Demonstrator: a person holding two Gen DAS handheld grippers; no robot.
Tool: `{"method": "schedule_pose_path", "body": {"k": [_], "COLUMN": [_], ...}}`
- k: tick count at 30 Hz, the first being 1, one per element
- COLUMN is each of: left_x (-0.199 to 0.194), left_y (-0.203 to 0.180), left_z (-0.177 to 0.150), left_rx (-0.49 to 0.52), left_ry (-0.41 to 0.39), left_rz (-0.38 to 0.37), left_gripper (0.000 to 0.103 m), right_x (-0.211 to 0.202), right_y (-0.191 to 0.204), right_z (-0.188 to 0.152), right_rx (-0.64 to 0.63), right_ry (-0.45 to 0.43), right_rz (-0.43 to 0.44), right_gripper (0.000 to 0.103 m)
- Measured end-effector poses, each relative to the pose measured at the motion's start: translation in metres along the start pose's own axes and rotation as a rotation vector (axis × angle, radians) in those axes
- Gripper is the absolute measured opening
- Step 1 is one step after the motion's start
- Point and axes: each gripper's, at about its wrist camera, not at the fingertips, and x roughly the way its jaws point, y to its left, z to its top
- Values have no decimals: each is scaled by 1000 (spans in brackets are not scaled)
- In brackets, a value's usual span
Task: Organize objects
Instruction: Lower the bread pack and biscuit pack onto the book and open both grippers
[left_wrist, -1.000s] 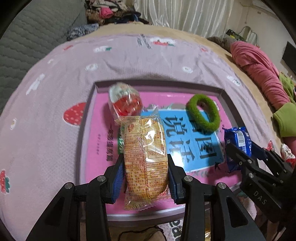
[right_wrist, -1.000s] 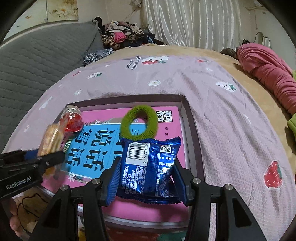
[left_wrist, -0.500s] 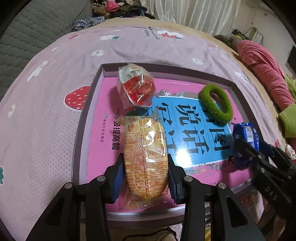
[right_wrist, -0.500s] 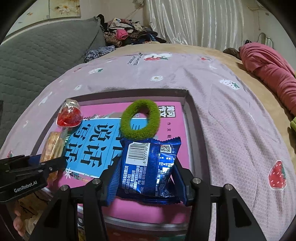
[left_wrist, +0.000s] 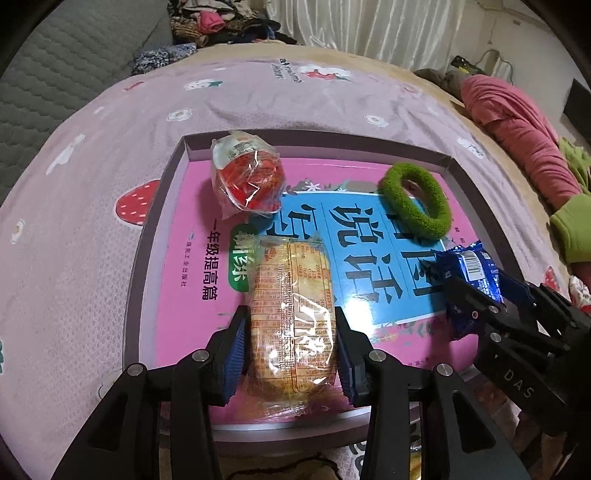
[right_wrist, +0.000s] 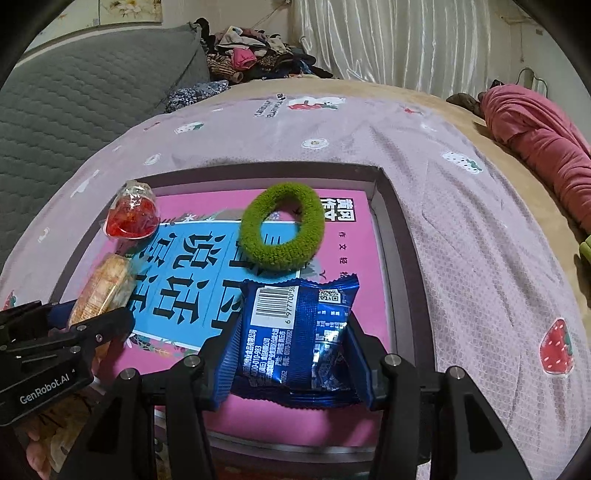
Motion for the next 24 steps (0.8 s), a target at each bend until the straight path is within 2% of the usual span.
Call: {"method": "schedule_pose_path", "body": {"k": [11, 24], "left_x": [-1, -2], "left_y": [0, -1], "left_z": [-1, -3], "left_rx": [1, 5], "left_ry": [4, 17], "left_rz": [-16, -10], "left_gripper": [44, 57], "right_x": [0, -5], "right_y": [1, 3], "right_z": [0, 3], "right_rx": [-3, -9], "right_ry": [-2, -8], "right_rz": [-4, -4], "right_gripper": [53, 55]}}
